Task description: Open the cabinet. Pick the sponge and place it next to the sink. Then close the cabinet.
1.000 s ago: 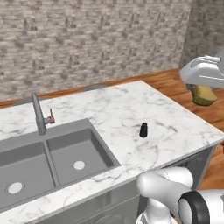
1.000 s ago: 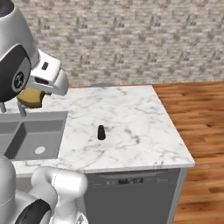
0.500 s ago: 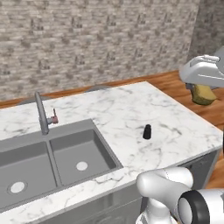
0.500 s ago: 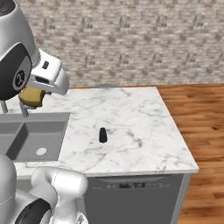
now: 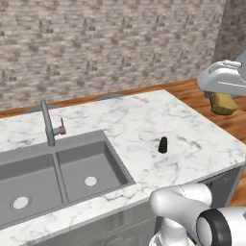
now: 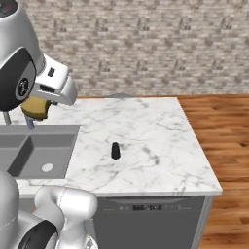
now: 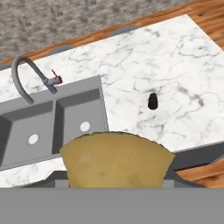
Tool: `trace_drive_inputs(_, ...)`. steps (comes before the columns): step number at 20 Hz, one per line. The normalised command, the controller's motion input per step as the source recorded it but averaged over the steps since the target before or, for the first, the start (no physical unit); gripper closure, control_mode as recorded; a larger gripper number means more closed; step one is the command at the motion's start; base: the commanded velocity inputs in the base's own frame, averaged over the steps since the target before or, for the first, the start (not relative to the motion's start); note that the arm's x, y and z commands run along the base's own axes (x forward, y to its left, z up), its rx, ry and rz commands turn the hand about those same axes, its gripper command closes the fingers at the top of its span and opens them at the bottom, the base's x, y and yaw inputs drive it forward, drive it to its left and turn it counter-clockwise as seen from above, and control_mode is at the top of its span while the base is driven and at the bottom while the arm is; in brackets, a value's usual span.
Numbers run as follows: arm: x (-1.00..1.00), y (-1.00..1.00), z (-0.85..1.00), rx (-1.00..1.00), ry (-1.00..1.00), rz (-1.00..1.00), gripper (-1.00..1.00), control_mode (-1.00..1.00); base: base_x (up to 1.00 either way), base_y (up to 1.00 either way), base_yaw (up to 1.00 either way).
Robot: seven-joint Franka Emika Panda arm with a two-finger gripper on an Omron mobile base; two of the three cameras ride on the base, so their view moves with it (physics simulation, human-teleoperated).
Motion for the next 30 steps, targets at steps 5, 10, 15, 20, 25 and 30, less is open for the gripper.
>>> trace_drive_inputs(5,0.00,0.00,0.00,0.00,0.00,0.00,1.00,1.00,0.00,0.00,0.00)
trace_drive_inputs(10,0.00,0.03,0.00,0.00,0.00,0.00,1.00,-1.00,0.00,0.00,0.00)
trace_drive_inputs(15,0.58,0.39,0.00,-0.02,0.04,-0.06,1.00,-1.00,0.00,0.00,0.00)
trace_drive_inputs(20,0.96,0.42,-0.01,-0.04,0.10,-0.08,1.00,-1.00,0.00,0.00,0.00)
trace_drive_inputs(25,0.87,0.26,-0.10,-0.01,0.11,-0.02,1.00,-1.00,0.00,0.00,0.00)
trace_drive_inputs(30,0.90,0.57,-0.32,-0.05,0.31,0.00,1.00,-1.00,0.00,0.00,0.00)
